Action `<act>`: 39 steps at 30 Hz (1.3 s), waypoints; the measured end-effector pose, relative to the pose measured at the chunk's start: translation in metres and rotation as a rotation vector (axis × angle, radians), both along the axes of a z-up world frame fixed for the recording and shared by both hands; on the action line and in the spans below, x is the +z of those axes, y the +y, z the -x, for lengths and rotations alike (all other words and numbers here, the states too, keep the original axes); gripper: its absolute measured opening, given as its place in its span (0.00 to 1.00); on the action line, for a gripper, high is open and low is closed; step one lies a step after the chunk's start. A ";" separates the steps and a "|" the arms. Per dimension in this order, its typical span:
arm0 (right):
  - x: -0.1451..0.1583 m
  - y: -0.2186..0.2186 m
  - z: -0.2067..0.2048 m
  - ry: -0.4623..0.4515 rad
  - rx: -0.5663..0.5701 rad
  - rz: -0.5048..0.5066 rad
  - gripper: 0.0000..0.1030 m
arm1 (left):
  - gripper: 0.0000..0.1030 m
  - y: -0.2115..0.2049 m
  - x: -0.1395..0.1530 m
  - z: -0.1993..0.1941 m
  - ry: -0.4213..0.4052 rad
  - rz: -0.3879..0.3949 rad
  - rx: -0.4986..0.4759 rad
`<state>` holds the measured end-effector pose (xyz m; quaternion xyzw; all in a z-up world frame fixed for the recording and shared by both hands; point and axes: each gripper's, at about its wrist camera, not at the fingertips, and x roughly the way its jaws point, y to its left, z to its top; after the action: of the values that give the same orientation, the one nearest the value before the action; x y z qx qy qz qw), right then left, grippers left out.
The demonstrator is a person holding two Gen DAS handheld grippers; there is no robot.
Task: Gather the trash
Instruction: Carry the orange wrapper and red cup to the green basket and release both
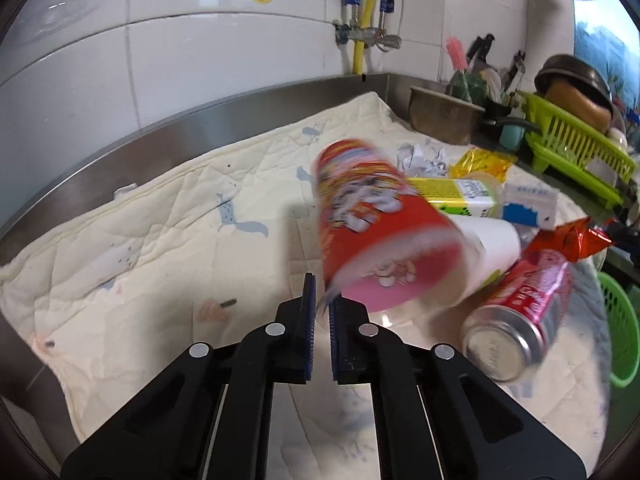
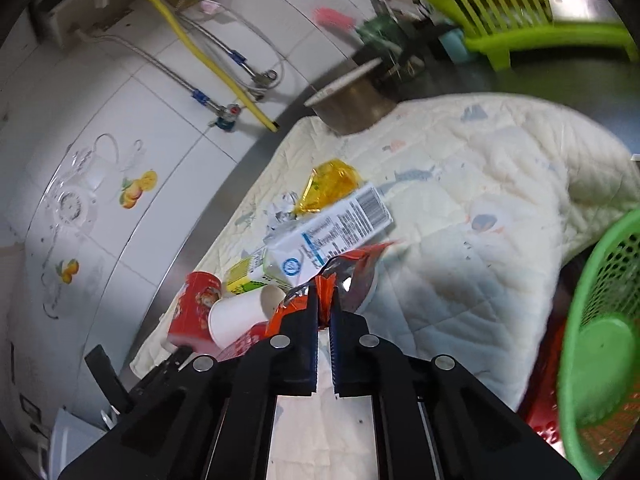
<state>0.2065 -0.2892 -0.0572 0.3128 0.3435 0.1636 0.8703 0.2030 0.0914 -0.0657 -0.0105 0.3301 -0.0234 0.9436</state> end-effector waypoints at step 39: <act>-0.056 -0.161 0.167 0.111 -0.312 0.506 0.43 | 0.03 -0.254 0.083 0.098 -0.073 0.204 -0.549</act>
<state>0.0400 -0.4498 -0.1130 0.1435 0.3681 -0.0803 0.9151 0.1052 -0.1630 0.0169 -0.0148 0.2826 -0.3110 0.9073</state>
